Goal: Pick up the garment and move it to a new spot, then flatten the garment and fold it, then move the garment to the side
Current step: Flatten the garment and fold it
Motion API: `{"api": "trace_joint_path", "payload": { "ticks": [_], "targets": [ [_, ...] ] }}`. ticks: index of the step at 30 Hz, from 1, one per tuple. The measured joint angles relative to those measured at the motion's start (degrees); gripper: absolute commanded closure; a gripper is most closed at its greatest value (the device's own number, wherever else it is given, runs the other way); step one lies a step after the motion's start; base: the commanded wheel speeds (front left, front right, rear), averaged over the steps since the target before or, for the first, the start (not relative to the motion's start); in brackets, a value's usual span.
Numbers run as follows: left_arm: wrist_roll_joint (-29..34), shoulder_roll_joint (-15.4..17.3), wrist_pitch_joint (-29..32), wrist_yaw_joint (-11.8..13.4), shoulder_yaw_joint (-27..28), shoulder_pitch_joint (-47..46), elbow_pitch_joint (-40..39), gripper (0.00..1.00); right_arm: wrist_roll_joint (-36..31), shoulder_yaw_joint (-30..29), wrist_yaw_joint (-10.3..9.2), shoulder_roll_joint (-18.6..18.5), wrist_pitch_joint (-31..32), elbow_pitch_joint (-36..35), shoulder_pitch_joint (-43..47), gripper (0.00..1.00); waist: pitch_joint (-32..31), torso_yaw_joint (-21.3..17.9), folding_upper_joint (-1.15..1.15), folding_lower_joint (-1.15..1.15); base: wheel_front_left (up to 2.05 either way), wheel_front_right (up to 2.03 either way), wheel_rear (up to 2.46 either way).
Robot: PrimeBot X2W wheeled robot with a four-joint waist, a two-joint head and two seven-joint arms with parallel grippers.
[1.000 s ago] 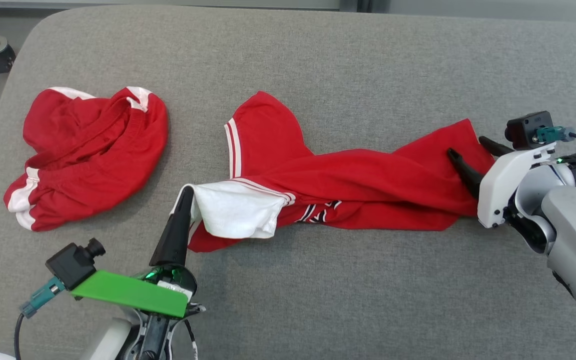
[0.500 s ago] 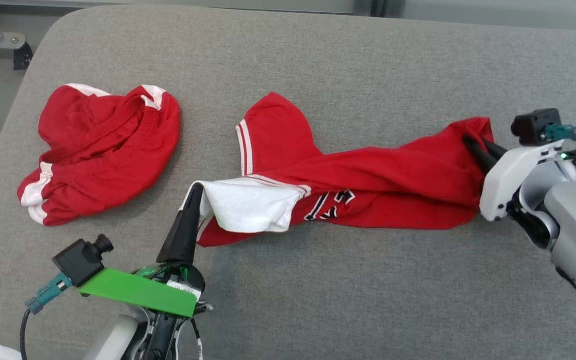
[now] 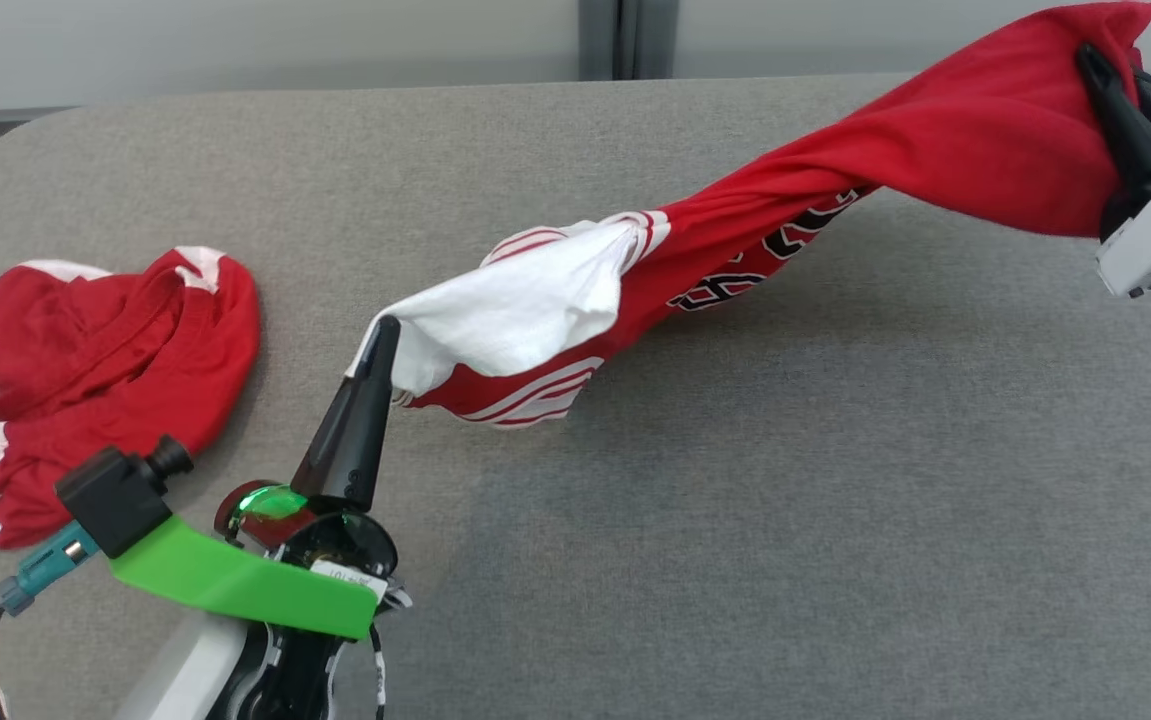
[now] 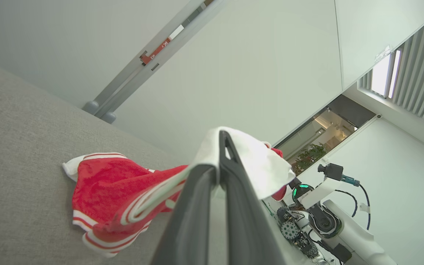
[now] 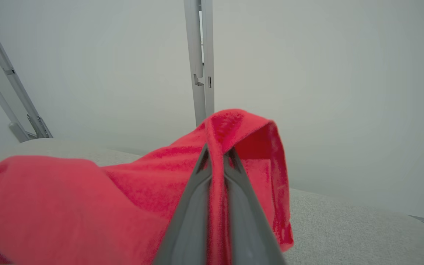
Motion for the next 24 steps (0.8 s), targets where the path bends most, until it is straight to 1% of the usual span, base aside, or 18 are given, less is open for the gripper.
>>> {"api": "trace_joint_path", "payload": {
  "ticks": [4, 6, 7, 11, 14, 15, 16, 18, 20, 22, 24],
  "targets": [
    [1.4, 2.4, 0.0, 0.0, -2.6, 0.6, -1.6, 1.0, 0.5, -1.2, 0.0, -3.0, 4.3, -5.0, 6.9, 1.0, -1.2, -2.8, 0.0, 0.0, 0.0, 0.0, 0.0],
    [2.0, 3.0, 0.0, 0.0, -4.1, 1.2, -0.9, 1.0, -0.2, -2.3, 0.0, -3.5, 5.5, -6.3, 11.4, 1.0, -1.5, -4.1, 0.0, 0.0, 0.0, 0.0, 0.0],
    [2.0, 3.1, 0.0, 0.0, -4.5, 1.5, -0.5, 1.0, -0.4, -2.9, -0.01, -3.2, 5.8, -6.6, 13.2, 1.0, -1.6, -4.6, 0.0, 0.0, 0.0, 0.0, 0.0],
    [1.9, 3.2, 0.0, 0.0, -6.8, 1.8, 1.3, 1.0, -0.7, -4.9, -0.01, 0.6, 7.6, -6.0, 21.3, 1.0, -1.2, -6.0, 0.0, 0.0, 0.0, 0.0, 0.0],
    [2.5, 4.0, 0.4, 0.0, -9.2, 1.6, 3.3, 1.0, -2.4, -6.8, -0.01, 3.1, 8.3, -4.5, 23.8, 1.0, -0.4, -6.2, 0.0, 0.0, 0.0, 0.0, 0.0],
    [2.6, 4.0, 0.4, 0.0, -9.6, 1.4, 4.1, 1.0, -3.7, -7.9, -0.01, 3.9, 8.1, -3.4, 24.2, 0.53, 0.0, -6.0, 0.0, 0.0, 0.0, 0.0, 0.0],
    [2.6, 4.0, 0.4, 0.0, -9.9, 1.1, 4.8, 1.0, -6.1, -9.5, -0.01, 4.7, 6.4, -2.1, 24.4, 0.0, 0.2, -5.8, 0.0, 0.0, 0.0, 0.0, 0.0],
    [3.6, 3.6, 0.4, 0.0, -9.7, 0.4, 6.5, 1.0, -9.8, -13.7, -0.08, 6.7, 2.4, 0.0, 24.9, 0.0, 0.5, -5.2, 0.0, 0.0, 0.0, 0.0, 0.0],
    [4.4, 2.4, 0.2, 0.0, -8.2, 0.0, 8.2, 1.0, -12.6, -16.0, -0.05, 9.3, -1.0, -0.2, 27.3, 0.0, 0.7, -4.3, 0.0, 0.0, 0.0, 0.0, 0.0],
    [5.2, 0.4, 0.2, 0.0, -4.8, 0.0, 8.8, 1.0, -14.8, -18.8, 0.0, 11.8, -3.1, -1.3, 30.9, 0.0, 0.9, -3.6, 0.0, 0.0, 0.0, 0.0, 0.0],
    [6.5, -2.0, 0.1, 0.0, -1.0, 0.0, 8.9, 1.0, -17.9, -22.5, -0.01, 12.4, -4.4, -2.7, 34.7, 0.0, 1.4, -3.2, 0.0, 0.0, 0.0, 0.0, 0.0]
  ]
}}
